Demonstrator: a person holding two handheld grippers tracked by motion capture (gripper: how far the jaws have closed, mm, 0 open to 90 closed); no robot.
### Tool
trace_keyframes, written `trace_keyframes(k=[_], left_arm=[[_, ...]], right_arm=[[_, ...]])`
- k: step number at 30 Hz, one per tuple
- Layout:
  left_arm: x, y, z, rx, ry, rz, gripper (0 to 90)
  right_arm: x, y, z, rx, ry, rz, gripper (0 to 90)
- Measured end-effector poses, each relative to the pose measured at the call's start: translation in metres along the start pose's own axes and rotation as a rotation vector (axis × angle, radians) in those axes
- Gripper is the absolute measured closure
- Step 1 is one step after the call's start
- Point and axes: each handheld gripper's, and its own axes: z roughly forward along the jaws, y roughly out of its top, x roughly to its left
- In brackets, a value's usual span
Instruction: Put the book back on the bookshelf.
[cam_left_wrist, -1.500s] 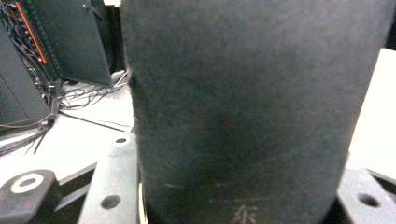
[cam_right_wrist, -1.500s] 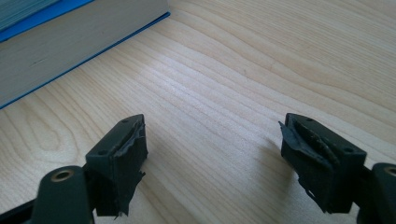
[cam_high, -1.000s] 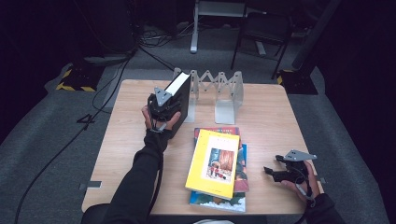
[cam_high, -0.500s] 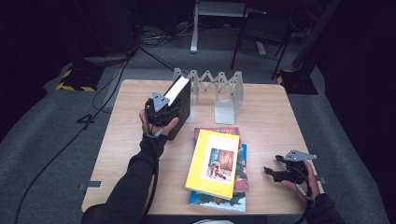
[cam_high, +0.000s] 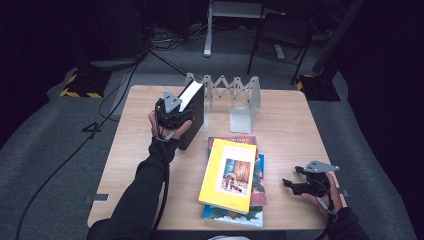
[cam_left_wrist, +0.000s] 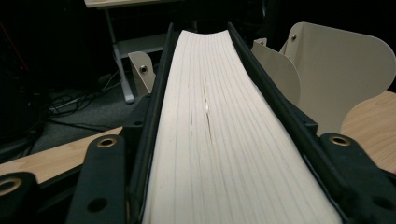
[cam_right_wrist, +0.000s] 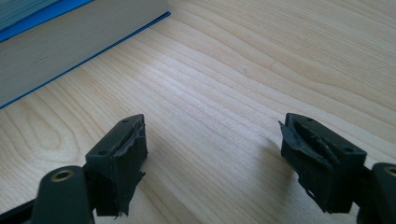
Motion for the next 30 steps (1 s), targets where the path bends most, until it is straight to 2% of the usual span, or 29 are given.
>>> trace_keyframes(k=[7, 11, 17, 21, 22, 24, 26, 28, 30], left_arm=[[-0.010, 0.008, 0.004, 0.003, -0.009, 0.054, 50.7], [-0.010, 0.019, 0.013, 0.007, -0.001, 0.018, 51.6], [-0.011, 0.033, 0.026, 0.009, 0.018, 0.000, 52.2], [-0.010, 0.043, 0.039, 0.006, 0.075, -0.015, 52.2], [-0.010, 0.043, 0.039, 0.006, 0.075, -0.015, 52.2], [-0.011, 0.043, 0.047, 0.004, 0.121, -0.019, 52.2], [-0.010, 0.042, 0.049, 0.002, 0.136, -0.022, 52.3], [-0.005, 0.042, 0.054, -0.010, 0.153, -0.055, 52.3], [-0.004, 0.042, 0.057, -0.015, 0.164, -0.055, 52.3]], right_arm=[[0.000, 0.000, 0.000, 0.000, 0.000, 0.000, 22.6], [0.000, 0.000, 0.000, 0.000, 0.001, 0.001, 22.7], [0.000, 0.000, 0.000, 0.000, 0.002, 0.001, 22.6], [0.000, 0.000, 0.000, 0.000, 0.001, 0.002, 22.6], [0.000, 0.000, 0.000, 0.000, 0.001, 0.002, 22.6], [0.000, 0.000, 0.000, 0.000, 0.002, 0.001, 22.6], [0.000, 0.000, 0.000, 0.001, 0.002, 0.002, 22.6], [0.000, 0.000, 0.000, 0.000, 0.002, 0.001, 22.6], [0.000, 0.000, 0.000, 0.001, 0.002, 0.001, 22.6]])
